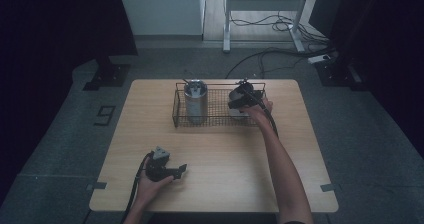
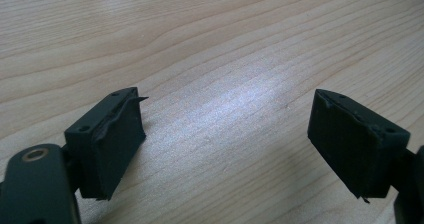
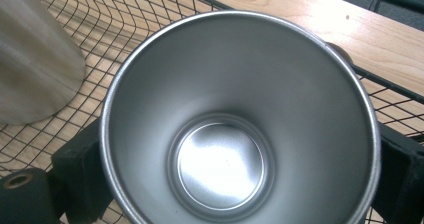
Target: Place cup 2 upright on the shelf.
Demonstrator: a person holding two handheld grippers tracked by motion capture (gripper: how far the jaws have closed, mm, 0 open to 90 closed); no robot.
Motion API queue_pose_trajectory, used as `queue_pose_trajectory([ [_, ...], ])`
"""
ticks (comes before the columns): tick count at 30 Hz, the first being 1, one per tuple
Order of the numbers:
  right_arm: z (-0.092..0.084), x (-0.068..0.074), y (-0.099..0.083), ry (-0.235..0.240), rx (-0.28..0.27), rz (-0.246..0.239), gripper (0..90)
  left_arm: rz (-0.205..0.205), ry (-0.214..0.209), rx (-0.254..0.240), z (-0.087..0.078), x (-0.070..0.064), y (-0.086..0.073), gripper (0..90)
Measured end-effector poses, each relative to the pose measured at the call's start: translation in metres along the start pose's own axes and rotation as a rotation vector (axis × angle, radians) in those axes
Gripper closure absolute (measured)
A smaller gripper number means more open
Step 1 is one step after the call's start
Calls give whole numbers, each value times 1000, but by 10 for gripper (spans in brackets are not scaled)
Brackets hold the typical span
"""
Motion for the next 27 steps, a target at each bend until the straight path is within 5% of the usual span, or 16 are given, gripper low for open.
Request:
queue_pose_trajectory([
  [12, -2, -1, -4, -21, 18, 3, 42, 0, -1, -1, 0, -1, 0, 145],
  [27, -26, -4, 13, -15, -114, 95, 0, 3, 1, -1, 0, 0, 0, 144],
])
Point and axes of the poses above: each handheld gripper's, and its own axes: z roughly forward along the jaws, y roughly out of its top, x roughly to its left, the point moved 7 cm from there along z, roughly forward along the jaws, and after that the axes turned 5 degrees about -x, right-handed, at the moved point
